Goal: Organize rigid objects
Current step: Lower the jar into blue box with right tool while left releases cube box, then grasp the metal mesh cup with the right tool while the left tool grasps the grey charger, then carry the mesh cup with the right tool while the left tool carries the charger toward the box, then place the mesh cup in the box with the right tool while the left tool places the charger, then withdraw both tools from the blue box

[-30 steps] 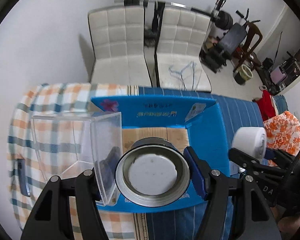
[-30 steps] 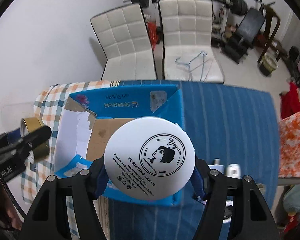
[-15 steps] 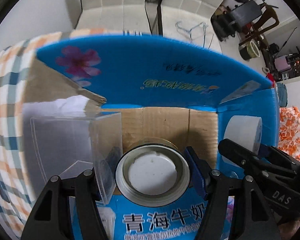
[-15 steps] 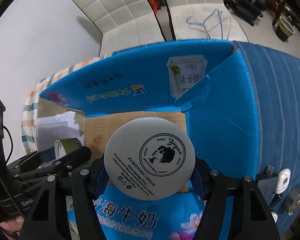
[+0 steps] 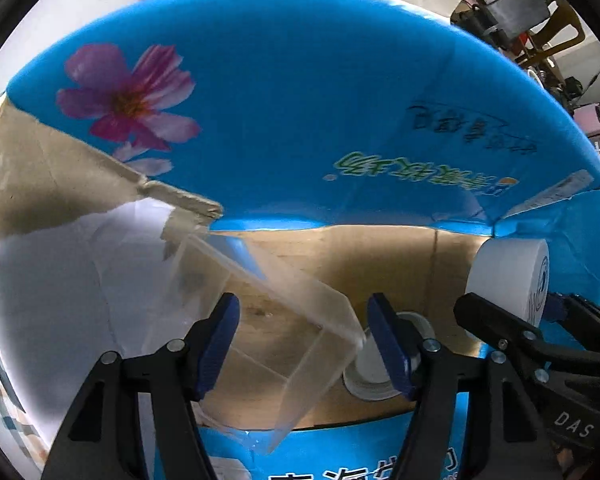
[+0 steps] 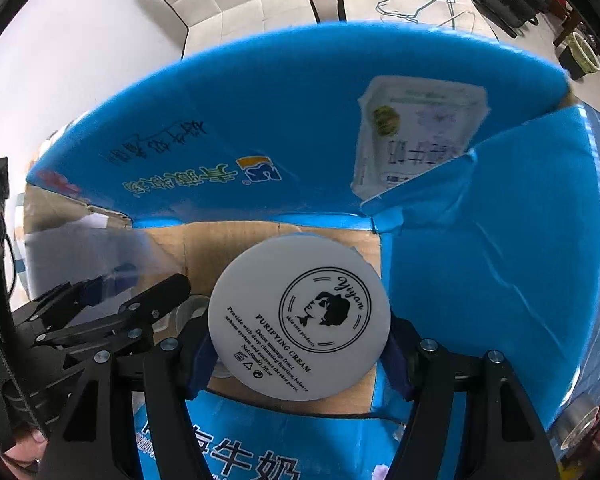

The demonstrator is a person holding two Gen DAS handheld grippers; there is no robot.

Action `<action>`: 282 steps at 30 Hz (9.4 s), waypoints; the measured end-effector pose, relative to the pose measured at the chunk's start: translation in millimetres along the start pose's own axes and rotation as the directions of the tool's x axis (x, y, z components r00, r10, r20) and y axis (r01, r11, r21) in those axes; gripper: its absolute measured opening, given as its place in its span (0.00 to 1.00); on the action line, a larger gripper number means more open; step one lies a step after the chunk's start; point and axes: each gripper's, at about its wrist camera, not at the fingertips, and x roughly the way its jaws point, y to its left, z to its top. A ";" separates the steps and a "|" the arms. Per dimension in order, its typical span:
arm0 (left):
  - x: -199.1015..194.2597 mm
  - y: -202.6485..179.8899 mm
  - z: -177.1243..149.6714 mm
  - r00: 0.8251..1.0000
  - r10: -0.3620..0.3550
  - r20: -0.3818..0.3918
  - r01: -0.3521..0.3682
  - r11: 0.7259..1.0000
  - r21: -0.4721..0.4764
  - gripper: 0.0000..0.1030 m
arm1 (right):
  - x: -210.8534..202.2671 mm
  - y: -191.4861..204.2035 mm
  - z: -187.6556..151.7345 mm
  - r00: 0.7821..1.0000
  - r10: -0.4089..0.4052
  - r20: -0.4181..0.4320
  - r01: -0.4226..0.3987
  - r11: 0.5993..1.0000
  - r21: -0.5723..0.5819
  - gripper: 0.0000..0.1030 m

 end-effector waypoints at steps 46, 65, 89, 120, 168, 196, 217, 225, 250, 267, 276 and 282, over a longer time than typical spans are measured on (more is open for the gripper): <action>-118.1 21.8 -128.4 0.978 0.081 0.194 -0.078 0.997 -0.023 1.00 | -114.1 9.5 -103.8 0.991 -0.005 0.135 0.020 0.993 -0.112 0.96; -262.0 -20.1 -194.3 0.884 0.162 0.439 -0.139 0.987 -0.084 1.00 | -274.7 25.6 -214.6 0.920 -0.015 0.392 0.080 0.985 -0.150 0.96; -235.9 -185.8 -169.7 0.889 0.025 0.457 -0.143 0.964 0.224 1.00 | -327.3 -148.2 -285.1 0.889 -0.070 0.452 0.007 0.990 0.139 0.96; 89.1 -314.1 -115.1 0.987 0.144 -0.068 -0.109 0.922 0.371 1.00 | -79.5 -395.2 -252.5 0.982 -0.061 0.180 -0.048 0.836 0.546 0.96; -39.0 -287.6 -175.6 0.983 0.036 0.178 -0.117 0.874 0.472 0.56 | -137.2 -310.3 -257.1 0.969 -0.199 0.144 0.115 0.887 0.447 0.71; -236.2 -72.1 -226.0 0.891 0.114 0.440 -0.156 0.986 0.060 0.54 | -247.7 -27.2 -241.7 0.951 -0.009 0.309 0.040 0.995 -0.095 0.71; -135.8 -5.1 -166.2 0.978 0.054 0.202 -0.059 0.998 0.022 0.54 | -167.5 -13.2 -178.3 0.982 0.044 0.186 -0.032 0.997 -0.064 0.71; -59.1 16.7 -136.4 0.995 0.092 0.046 -0.093 0.995 0.024 0.54 | -80.5 5.4 -126.0 0.996 -0.048 0.077 0.054 0.996 -0.077 0.71; -16.5 44.8 -87.6 0.990 0.137 0.016 -0.137 0.990 0.012 0.55 | -0.6 0.6 -55.2 0.987 -0.156 0.037 0.156 0.988 -0.007 0.72; -55.5 28.5 -108.8 0.983 0.182 0.039 -0.182 0.983 0.016 0.98 | -13.0 16.4 -69.8 0.989 -0.146 0.012 0.146 0.987 -0.063 0.85; -109.4 14.4 -147.5 0.977 0.172 0.125 -0.175 0.984 0.016 1.00 | -68.0 18.4 -117.7 0.988 -0.137 0.077 0.144 0.985 -0.096 1.00; -153.3 3.4 -150.6 0.962 0.166 0.215 -0.173 0.985 0.013 1.00 | -124.6 26.3 -153.3 0.981 -0.102 0.167 0.123 0.985 -0.122 1.00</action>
